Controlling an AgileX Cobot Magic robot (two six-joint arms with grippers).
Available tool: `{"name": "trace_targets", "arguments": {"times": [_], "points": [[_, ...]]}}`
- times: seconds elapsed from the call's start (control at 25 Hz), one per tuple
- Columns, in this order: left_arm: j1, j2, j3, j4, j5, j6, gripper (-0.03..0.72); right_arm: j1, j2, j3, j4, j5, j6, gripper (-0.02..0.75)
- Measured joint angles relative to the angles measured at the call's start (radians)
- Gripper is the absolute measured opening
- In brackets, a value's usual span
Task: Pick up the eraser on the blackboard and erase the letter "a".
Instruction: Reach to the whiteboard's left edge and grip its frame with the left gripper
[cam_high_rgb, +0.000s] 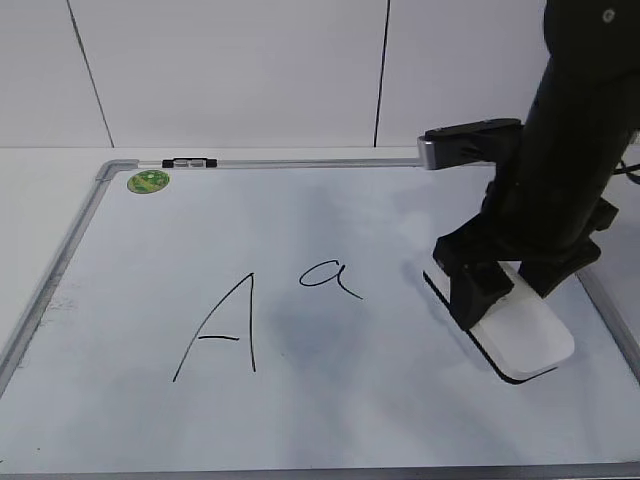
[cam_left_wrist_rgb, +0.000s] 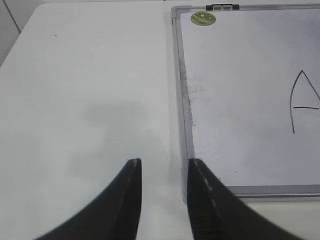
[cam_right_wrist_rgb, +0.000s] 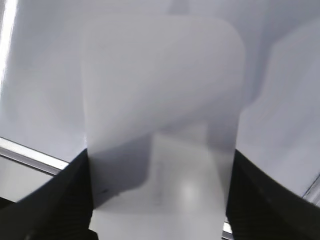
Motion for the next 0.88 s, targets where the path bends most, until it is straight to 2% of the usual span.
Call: {"name": "trace_targets", "arguments": {"times": [0.36,0.64,0.88], "points": [[0.000,0.043,0.000,-0.061,-0.004,0.000,0.235,0.027,0.045,-0.043,0.000,0.008,0.006,0.531],[0.000,0.334,-0.013,-0.082,-0.069,0.000,0.235,0.027,0.045,-0.045,0.000,0.008,0.006,0.531],[0.000,0.637,-0.112,-0.129,-0.194,0.000,0.236,0.027,0.045,-0.045,0.002,0.008,0.008,0.531]]}}
